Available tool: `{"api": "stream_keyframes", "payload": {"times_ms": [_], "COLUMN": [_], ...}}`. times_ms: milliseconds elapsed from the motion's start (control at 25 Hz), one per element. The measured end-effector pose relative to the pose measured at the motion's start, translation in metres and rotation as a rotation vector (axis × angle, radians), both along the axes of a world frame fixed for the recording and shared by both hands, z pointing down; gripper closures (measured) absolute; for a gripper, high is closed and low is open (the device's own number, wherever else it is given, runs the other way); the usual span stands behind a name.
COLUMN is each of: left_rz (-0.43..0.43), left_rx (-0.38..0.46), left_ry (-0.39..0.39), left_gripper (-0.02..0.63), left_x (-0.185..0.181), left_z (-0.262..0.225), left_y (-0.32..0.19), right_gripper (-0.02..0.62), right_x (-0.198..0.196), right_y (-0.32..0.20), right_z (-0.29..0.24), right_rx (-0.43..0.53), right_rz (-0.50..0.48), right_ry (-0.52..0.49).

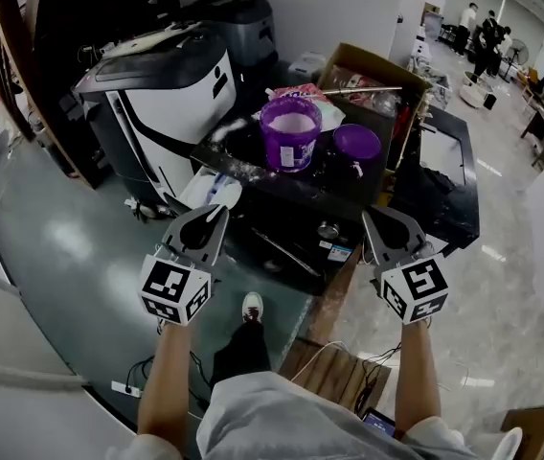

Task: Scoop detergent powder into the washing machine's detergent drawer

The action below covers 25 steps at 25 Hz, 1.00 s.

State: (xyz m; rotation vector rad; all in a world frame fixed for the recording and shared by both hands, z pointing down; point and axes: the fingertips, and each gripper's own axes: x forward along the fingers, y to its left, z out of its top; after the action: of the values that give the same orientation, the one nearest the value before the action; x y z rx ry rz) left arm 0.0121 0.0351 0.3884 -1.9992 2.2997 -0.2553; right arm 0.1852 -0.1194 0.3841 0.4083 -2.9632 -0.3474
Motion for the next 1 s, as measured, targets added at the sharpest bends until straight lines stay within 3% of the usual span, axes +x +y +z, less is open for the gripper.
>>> {"api": "stream_keyframes", "payload": {"times_ms": [240, 520, 800, 1000], "left_rz": [0.022, 0.104, 0.218, 0.327], "left_rx": [-0.001, -0.017, -0.033, -0.062], "left_ry": [-0.015, -0.026, -0.020, 0.007], "left_gripper": [0.592, 0.592, 0.591, 0.591], "left_x": [-0.102, -0.195, -0.234, -0.222], "left_z": [-0.014, -0.054, -0.082, -0.092], "left_y": [-0.072, -0.160, -0.229, -0.257], "right_gripper": [0.592, 0.592, 0.591, 0.591], "right_x": [-0.109, -0.190, -0.229, -0.231], "right_y": [-0.070, -0.149, -0.200, -0.210], "right_z": [-0.007, -0.039, -0.059, -0.058], "right_rx": [0.016, -0.024, -0.103, -0.107], "right_rz": [0.006, 0.106, 0.200, 0.230], "right_ry": [-0.004, -0.009, -0.017, 0.052]}}
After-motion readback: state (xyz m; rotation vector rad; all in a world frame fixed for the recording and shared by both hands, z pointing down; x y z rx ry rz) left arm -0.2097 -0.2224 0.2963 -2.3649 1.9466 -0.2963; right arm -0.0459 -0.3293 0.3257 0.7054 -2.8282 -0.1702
